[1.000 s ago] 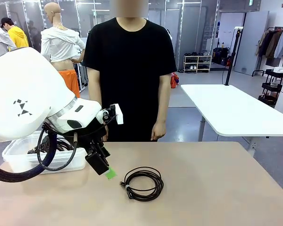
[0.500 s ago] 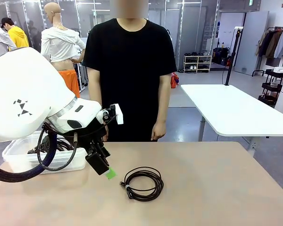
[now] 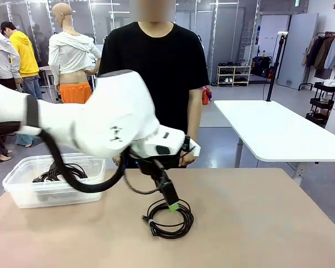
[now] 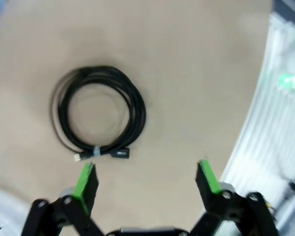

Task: Organize and store the cables.
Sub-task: Place the USB Extension Cable into the Organizing box.

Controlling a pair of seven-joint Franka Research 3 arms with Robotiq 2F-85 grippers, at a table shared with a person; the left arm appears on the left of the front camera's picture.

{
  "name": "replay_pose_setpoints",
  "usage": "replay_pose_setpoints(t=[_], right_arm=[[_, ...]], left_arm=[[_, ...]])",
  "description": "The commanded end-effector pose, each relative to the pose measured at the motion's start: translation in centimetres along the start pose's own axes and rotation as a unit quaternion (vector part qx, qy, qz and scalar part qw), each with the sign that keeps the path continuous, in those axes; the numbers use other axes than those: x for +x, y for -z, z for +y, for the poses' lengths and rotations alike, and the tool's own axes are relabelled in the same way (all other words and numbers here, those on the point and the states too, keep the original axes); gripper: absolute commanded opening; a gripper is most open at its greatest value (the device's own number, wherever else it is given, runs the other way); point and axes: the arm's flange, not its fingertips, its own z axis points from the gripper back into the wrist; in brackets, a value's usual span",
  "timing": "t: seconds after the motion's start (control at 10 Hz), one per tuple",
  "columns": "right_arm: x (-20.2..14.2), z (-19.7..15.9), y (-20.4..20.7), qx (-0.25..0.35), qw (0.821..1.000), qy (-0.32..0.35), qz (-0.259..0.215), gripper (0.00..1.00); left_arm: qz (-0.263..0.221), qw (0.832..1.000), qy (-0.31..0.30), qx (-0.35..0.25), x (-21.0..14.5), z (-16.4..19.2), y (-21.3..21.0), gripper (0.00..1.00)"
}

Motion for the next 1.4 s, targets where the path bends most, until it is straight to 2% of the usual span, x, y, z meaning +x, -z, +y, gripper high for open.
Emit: replay_pose_setpoints(t=[0.0, 0.3, 0.4, 0.6, 0.7, 0.8, 0.9, 1.2, 1.3], right_arm=[[0.1, -0.3, -0.2, 0.002, 1.0, -0.011, -0.007, 1.0], [0.1, -0.3, -0.2, 0.002, 1.0, -0.011, -0.007, 1.0], [0.1, -0.3, -0.2, 0.002, 1.0, -0.011, -0.007, 1.0], [0.1, -0.3, -0.2, 0.002, 1.0, -0.011, -0.007, 1.0], [0.1, -0.3, -0.2, 0.002, 1.0, -0.011, -0.007, 1.0], [0.1, -0.3, -0.2, 0.002, 1.0, -0.011, -0.007, 1.0], [0.1, -0.3, -0.2, 0.002, 1.0, -0.011, -0.007, 1.0], [0.1, -0.3, -0.2, 0.002, 1.0, -0.011, -0.007, 1.0], [0.1, -0.3, -0.2, 0.002, 1.0, -0.011, -0.007, 1.0]], left_arm=[[0.033, 0.999, -0.034, -0.005, 1.2, 0.6, -0.4, 1.0], [0.044, 0.993, -0.104, -0.028, 1.0, 1.3, 0.0, 1.0], [0.059, 0.984, -0.163, -0.034, 0.9, 2.0, 0.4, 1.0], [0.08, 0.955, -0.282, -0.042, 0.2, 3.0, 1.5, 1.0], [0.094, 0.928, -0.36, -0.014, -0.3, 3.4, 2.2, 1.0], [0.122, 0.9, -0.418, -0.011, -0.5, 3.4, 3.6, 1.0], [0.136, 0.861, -0.489, 0.041, -1.2, 3.6, 4.5, 1.0], [0.096, 0.776, -0.619, 0.066, -2.1, 4.0, 6.8, 1.0], [0.055, 0.768, -0.631, 0.09, -2.2, 4.5, 7.2, 1.0]])
